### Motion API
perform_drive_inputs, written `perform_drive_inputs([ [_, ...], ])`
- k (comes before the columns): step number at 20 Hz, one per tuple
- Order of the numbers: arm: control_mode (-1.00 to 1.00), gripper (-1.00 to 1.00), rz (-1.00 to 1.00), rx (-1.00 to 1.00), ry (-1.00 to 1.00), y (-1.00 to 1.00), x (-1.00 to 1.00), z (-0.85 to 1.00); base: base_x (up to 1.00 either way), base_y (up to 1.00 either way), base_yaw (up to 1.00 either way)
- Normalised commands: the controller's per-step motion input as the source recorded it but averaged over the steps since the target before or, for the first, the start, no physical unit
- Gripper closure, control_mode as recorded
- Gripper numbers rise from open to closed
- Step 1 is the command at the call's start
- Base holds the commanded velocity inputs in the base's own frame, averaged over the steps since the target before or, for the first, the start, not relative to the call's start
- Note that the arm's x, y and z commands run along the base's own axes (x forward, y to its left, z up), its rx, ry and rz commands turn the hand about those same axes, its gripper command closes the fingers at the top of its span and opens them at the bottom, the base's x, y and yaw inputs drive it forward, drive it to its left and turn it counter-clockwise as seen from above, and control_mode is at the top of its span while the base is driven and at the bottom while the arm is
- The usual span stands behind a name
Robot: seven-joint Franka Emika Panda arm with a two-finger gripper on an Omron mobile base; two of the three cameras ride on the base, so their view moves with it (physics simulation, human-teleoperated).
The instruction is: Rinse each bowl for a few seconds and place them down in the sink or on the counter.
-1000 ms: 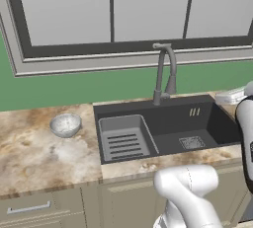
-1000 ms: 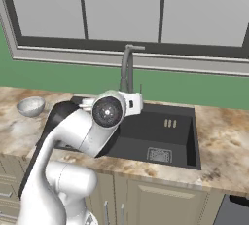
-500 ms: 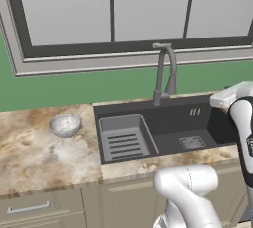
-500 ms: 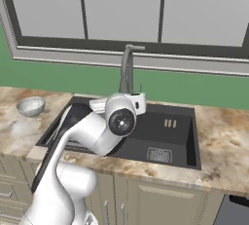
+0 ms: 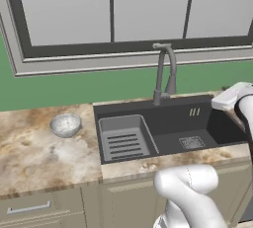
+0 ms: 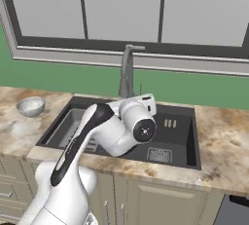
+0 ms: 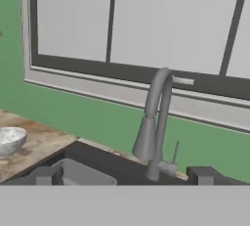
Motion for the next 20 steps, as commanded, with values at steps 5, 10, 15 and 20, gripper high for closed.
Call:
perform_drive_inputs([
  [5, -1.00, -1.00, 0.07, 0.01, 0.00, -0.04, 0.32, -0.10, 0.00, 0.00, 0.00],
  [10, -1.00, -1.00, 0.05, 0.01, -0.03, 0.00, 0.37, -0.14, 0.00, 0.00, 0.00],
  [15, -1.00, -1.00, 0.05, 0.00, -0.08, 0.00, 0.29, -0.27, 0.00, 0.00, 0.00],
  [20, -1.00, -1.00, 0.02, 0.00, -0.10, 0.00, 0.26, -0.24, 0.00, 0.00, 0.00],
])
